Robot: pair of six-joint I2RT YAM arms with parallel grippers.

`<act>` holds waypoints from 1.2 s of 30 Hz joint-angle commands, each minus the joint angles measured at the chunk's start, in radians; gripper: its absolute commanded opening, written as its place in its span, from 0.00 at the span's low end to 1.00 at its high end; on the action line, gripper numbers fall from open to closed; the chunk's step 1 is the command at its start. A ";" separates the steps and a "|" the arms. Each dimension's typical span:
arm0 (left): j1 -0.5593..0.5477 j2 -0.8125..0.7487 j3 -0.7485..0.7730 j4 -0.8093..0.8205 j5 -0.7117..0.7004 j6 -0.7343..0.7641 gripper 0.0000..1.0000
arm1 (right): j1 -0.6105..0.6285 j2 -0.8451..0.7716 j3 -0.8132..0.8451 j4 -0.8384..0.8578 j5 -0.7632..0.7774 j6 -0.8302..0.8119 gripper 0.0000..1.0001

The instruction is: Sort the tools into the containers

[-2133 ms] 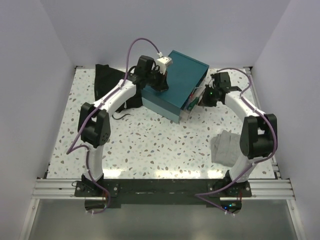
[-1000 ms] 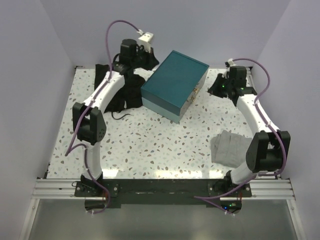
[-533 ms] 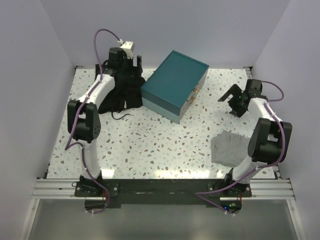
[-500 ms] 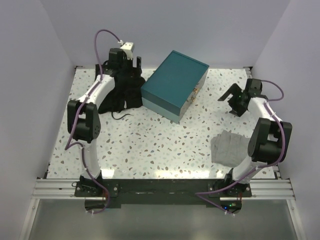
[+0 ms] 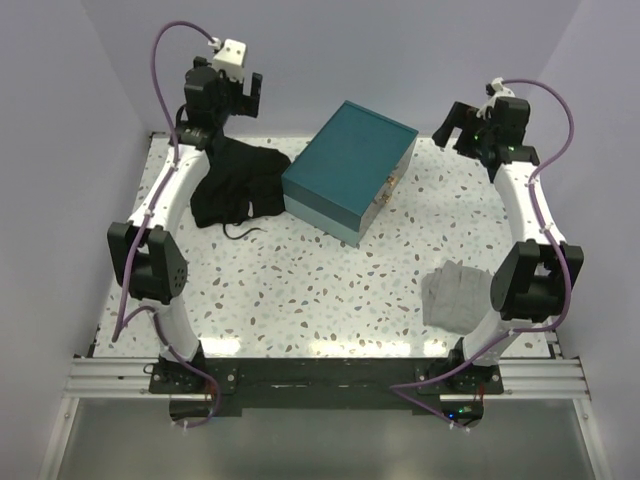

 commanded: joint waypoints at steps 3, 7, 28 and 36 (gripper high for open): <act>0.005 -0.059 0.042 0.131 -0.059 0.057 1.00 | 0.025 -0.001 0.077 0.039 0.046 -0.125 0.99; -0.003 -0.070 0.017 0.153 -0.095 0.061 1.00 | 0.027 0.000 0.075 0.041 0.046 -0.120 0.99; -0.067 -0.119 -0.321 0.385 -0.527 -0.064 1.00 | 0.133 -0.108 0.016 -0.099 0.206 -0.119 0.99; -0.029 -0.106 -0.293 0.326 -0.540 -0.144 1.00 | 0.140 -0.128 -0.006 -0.094 0.155 -0.151 0.99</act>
